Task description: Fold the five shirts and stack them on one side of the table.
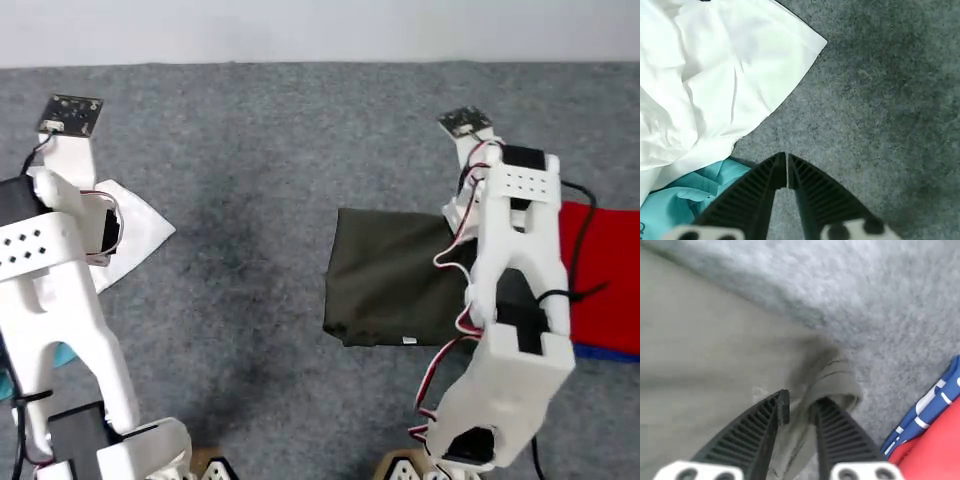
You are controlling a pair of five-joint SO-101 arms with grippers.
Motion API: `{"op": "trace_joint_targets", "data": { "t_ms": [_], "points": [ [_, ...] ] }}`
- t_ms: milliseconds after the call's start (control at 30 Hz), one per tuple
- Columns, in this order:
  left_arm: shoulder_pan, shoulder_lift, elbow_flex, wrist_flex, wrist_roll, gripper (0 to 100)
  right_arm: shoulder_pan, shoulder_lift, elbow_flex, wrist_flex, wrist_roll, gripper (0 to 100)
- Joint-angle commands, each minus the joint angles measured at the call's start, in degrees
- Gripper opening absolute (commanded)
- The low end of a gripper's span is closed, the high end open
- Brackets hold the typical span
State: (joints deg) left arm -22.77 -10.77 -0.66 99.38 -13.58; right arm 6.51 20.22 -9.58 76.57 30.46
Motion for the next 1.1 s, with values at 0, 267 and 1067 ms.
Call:
{"op": "trace_joint_targets", "data": {
  "t_ms": [0, 267, 1067],
  "points": [
    [-0.1, -2.1, -0.2, 1.0, -0.3, 1, -1.5, -6.2, -4.0, 1.4, 0.4, 4.0],
    [-0.1, -2.1, -0.2, 1.0, -0.3, 1, -0.8, -9.8, -4.0, 0.8, 0.4, 3.6],
    [-0.2, -2.4, -0.1, 1.1, -0.3, 1, -0.5, 1.6, -17.1, 17.4, -10.4, 5.2]
  ]
}}
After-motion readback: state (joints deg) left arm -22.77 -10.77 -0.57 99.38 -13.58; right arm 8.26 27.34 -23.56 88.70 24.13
